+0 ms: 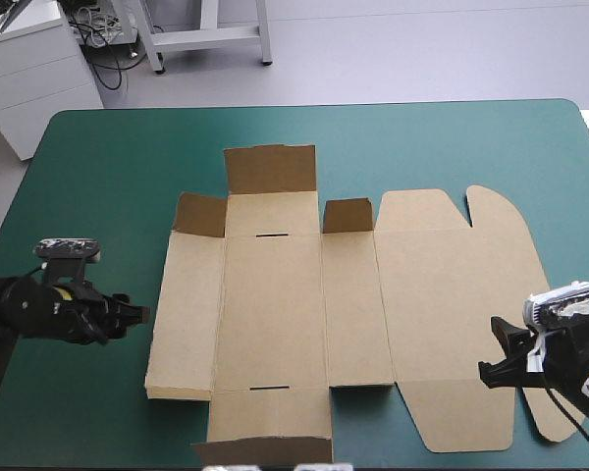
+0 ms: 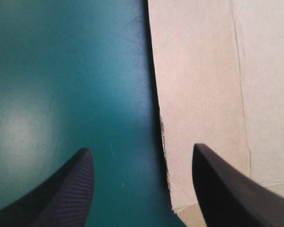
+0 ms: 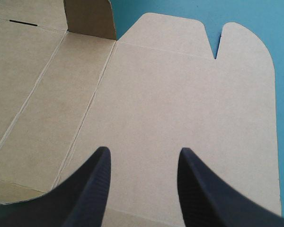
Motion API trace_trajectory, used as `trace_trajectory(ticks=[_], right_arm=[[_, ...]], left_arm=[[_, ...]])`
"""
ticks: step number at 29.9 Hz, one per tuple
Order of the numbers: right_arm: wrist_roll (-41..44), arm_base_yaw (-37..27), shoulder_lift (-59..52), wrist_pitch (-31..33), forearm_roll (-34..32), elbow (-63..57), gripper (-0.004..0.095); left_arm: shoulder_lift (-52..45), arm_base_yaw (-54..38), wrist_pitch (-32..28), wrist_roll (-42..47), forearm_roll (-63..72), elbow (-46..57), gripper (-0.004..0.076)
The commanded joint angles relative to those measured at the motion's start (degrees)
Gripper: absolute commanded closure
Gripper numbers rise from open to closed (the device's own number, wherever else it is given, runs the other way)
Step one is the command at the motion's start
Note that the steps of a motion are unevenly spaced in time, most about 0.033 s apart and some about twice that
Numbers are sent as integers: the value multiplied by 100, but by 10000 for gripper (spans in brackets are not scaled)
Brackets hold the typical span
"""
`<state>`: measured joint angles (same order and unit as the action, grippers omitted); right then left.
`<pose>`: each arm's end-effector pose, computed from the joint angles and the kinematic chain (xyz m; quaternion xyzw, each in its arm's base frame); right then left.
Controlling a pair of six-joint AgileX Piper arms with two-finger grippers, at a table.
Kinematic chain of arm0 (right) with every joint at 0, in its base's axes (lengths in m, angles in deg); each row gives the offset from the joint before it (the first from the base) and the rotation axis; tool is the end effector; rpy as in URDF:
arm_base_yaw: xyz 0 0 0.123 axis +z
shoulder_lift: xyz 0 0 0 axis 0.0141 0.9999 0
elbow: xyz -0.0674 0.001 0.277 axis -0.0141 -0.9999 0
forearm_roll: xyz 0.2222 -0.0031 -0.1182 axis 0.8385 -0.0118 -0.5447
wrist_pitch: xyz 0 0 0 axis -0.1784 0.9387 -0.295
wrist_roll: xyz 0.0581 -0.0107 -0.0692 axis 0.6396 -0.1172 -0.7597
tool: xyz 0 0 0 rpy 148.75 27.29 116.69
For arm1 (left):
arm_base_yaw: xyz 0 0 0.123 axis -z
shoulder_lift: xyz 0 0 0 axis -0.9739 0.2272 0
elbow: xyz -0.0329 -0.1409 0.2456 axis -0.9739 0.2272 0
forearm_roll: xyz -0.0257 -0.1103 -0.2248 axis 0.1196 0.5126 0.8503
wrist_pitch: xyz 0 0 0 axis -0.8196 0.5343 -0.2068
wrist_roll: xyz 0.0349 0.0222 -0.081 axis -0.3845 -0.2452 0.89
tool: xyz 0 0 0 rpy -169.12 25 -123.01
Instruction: Fold the box
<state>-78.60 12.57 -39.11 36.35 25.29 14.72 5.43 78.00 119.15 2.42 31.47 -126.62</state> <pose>0.0725 0.0214 0.3550 -0.1341 0.8696 0.0624 0.4710 0.1675 -0.0153 0.3188 0.0149 0.9747 -0.0683 0.2122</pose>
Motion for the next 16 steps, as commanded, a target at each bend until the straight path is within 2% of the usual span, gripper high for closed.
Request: trace_trajectory(ticks=[1, 9, 16], right_arm=[[12, -29, 23, -463, 30, 132, 498], [-11, -29, 23, -552, -13, 132, 498], [-34, -29, 23, -552, -22, 132, 498]], left_arm=[[706, 21, -40, -11, 307, -139, 290], [1887, 11, -608, -370, 1057, 340, 290], [2035, -196, -897, -972, 1939, 993, 290]])
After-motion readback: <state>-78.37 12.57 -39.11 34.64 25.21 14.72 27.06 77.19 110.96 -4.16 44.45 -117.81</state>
